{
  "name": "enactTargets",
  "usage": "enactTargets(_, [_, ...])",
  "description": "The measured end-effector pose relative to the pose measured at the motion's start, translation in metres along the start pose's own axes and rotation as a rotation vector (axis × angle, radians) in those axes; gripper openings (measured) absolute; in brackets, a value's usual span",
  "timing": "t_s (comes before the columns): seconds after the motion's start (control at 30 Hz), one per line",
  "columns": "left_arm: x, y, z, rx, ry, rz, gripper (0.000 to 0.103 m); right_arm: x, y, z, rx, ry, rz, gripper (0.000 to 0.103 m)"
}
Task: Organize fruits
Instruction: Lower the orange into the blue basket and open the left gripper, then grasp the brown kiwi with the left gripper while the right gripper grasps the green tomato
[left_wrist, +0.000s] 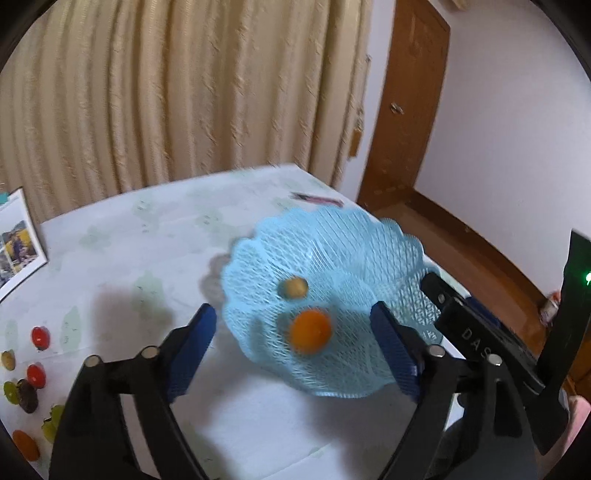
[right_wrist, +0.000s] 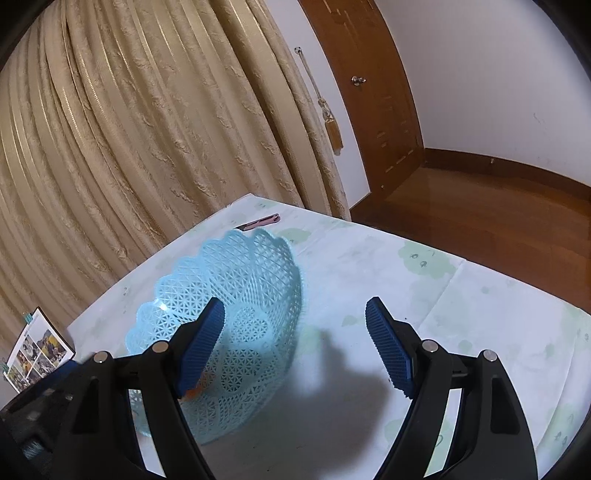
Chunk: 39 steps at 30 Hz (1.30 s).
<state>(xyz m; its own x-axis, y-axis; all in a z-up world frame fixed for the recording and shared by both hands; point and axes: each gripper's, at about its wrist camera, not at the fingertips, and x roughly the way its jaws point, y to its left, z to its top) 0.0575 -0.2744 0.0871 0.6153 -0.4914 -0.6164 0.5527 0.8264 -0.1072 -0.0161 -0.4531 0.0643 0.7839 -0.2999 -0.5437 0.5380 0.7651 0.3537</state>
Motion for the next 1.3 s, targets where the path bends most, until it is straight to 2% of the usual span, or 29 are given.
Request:
enactTargets(0.17, [-0.016,0.016,0.002,-0.018,-0.028,0.04,0.086,-0.004,0.0,0.0,0.001,-0.017,0.003,0.08])
enactTargets(0.3, [-0.029,0.027,0.002,-0.03,-0.05,0.076,0.091,-0.008,0.003,-0.001,-0.015,-0.039,0.011,0.08])
enactTargets(0.43, [-0.043,0.044,0.002,-0.047,-0.068,0.11,0.092,-0.013,0.008,-0.003,-0.05,-0.067,0.015,0.081])
enactTargets(0.63, [-0.065,0.076,0.001,-0.09,-0.086,0.2,0.092,-0.019,0.019,-0.007,-0.106,-0.094,0.02,0.084])
enactTargets(0.8, [-0.083,0.113,-0.006,-0.131,-0.082,0.298,0.095,-0.017,0.026,-0.012,-0.136,-0.075,0.02,0.084])
enactTargets(1.03, [-0.106,0.184,-0.022,-0.231,-0.062,0.412,0.095,-0.018,0.04,-0.019,-0.208,-0.092,0.019,0.084])
enactTargets(1.23, [-0.113,0.247,-0.038,-0.335,0.005,0.451,0.095,-0.016,0.053,-0.024,-0.276,-0.078,0.023,0.084])
enactTargets(1.3, [-0.113,0.264,-0.045,-0.361,0.019,0.487,0.095,-0.017,0.058,-0.026,-0.292,-0.07,0.037,0.084])
